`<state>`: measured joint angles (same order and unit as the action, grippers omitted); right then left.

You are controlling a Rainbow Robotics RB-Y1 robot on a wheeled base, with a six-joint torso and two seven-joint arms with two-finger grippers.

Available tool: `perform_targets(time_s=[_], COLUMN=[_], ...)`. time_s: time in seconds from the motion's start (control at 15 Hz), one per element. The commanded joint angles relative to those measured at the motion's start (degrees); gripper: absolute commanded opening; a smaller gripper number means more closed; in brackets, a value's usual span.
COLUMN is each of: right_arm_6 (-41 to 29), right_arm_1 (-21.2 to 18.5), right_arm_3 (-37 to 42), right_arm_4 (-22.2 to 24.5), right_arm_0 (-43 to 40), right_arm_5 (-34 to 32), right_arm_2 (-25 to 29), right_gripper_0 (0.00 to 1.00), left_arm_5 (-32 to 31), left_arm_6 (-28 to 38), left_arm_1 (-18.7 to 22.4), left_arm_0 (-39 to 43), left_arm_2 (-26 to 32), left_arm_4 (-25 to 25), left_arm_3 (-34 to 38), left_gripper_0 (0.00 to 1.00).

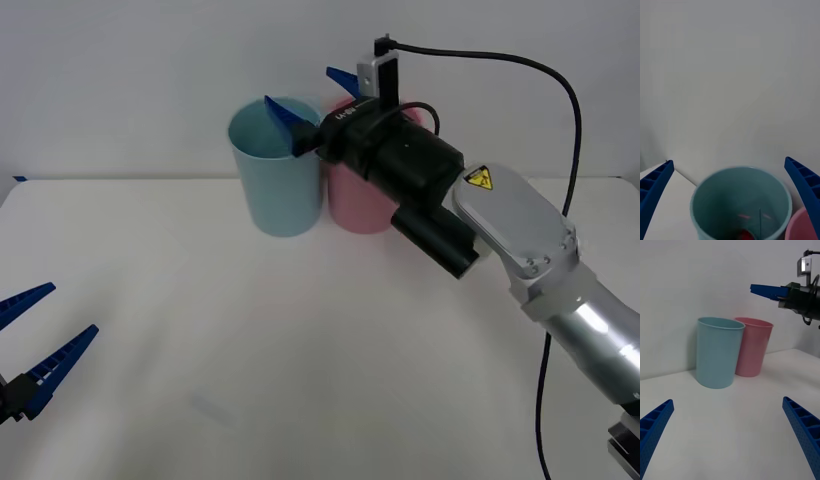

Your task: Grasp the object on the table and drop it into the matching bin: aluminum can to the light blue bin, PET bottle to the pink bin.

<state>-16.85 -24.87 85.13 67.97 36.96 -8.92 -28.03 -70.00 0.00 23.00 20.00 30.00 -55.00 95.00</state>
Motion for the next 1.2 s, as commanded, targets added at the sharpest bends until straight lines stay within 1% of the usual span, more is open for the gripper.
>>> perform_targets(time_s=[0.07, 0.2, 0.27, 0.4, 0.47, 0.53, 0.6, 0.8, 0.93, 1.2], right_arm_6=[0.24, 0.95, 1.39, 2.44, 3.23, 3.67, 5.34, 12.02, 15.1, 14.83], right_arm_1=[-5.36, -9.67, -11.51, -14.06, -15.12, -15.56, -15.91, -16.79, -16.87, -17.31], right_arm_3=[6.98, 12.08, 14.01, 17.35, 18.76, 19.28, 19.9, 20.16, 20.07, 20.07], right_arm_4=[-1.44, -4.95, -5.74, -7.41, -7.85, -7.85, -7.94, -9.52, -10.4, -11.46], right_arm_0=[-5.49, -10.06, -12.0, -15.86, -18.41, -19.91, -22.54, -28.26, -32.12, -39.68], right_arm_5=[-1.89, -4.53, -5.67, -7.96, -10.42, -12.44, -15.6, -21.49, -24.48, -34.32], right_arm_2=[0.08, 1.05, 1.75, 3.69, 5.62, 7.2, 10.01, 15.81, 19.51, 28.47], right_gripper_0=[1.0, 1.0, 1.0, 1.0, 1.0, 1.0, 1.0, 1.0, 1.0, 1.0], left_arm_5=[0.0, 0.0, 0.0, 0.0, 0.0, 0.0, 0.0, 0.0, 0.0, 0.0], left_arm_6=[0.0, 0.0, 0.0, 0.0, 0.0, 0.0, 0.0, 0.0, 0.0, 0.0], left_arm_1=[0.0, 0.0, 0.0, 0.0, 0.0, 0.0, 0.0, 0.0, 0.0, 0.0], left_arm_0=[0.0, 0.0, 0.0, 0.0, 0.0, 0.0, 0.0, 0.0, 0.0, 0.0], left_arm_2=[0.0, 0.0, 0.0, 0.0, 0.0, 0.0, 0.0, 0.0, 0.0, 0.0], left_arm_4=[0.0, 0.0, 0.0, 0.0, 0.0, 0.0, 0.0, 0.0, 0.0, 0.0], left_arm_3=[0.0, 0.0, 0.0, 0.0, 0.0, 0.0, 0.0, 0.0, 0.0, 0.0], left_gripper_0=[1.0, 1.0, 1.0, 1.0, 1.0, 1.0, 1.0, 1.0, 1.0, 1.0])
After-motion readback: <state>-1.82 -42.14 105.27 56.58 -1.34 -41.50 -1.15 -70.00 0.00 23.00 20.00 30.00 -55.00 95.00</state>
